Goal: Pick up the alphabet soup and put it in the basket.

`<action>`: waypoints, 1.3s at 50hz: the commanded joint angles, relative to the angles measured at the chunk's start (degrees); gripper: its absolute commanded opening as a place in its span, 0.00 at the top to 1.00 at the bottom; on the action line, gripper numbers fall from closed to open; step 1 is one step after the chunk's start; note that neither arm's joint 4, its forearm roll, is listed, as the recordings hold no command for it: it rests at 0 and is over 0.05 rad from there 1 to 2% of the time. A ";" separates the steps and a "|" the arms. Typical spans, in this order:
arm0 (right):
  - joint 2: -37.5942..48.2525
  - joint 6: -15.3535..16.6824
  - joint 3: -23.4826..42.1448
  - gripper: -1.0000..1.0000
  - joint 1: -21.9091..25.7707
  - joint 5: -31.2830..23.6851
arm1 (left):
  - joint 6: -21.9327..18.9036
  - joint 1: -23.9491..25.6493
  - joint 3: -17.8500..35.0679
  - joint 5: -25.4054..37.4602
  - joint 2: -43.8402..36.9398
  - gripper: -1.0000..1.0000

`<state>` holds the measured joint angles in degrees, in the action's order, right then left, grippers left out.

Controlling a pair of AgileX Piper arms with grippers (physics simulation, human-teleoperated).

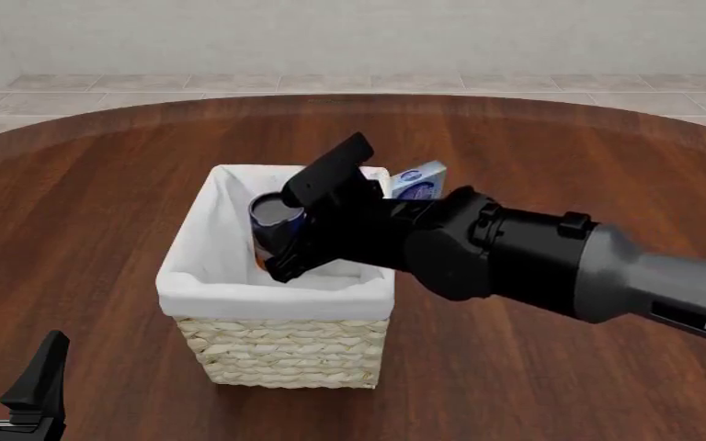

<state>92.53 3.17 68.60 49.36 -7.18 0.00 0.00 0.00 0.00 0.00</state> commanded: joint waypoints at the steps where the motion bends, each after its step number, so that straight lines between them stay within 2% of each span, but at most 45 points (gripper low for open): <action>1: -0.25 -1.57 0.06 1.00 0.04 0.48 | 0.00 0.00 0.00 0.00 0.00 0.00; 65: 1.23 -2.10 -0.34 1.00 0.06 1.25 | 0.00 0.00 0.00 0.00 0.00 0.00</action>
<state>94.00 2.35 67.68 49.50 -6.12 0.00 0.00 0.00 0.00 0.00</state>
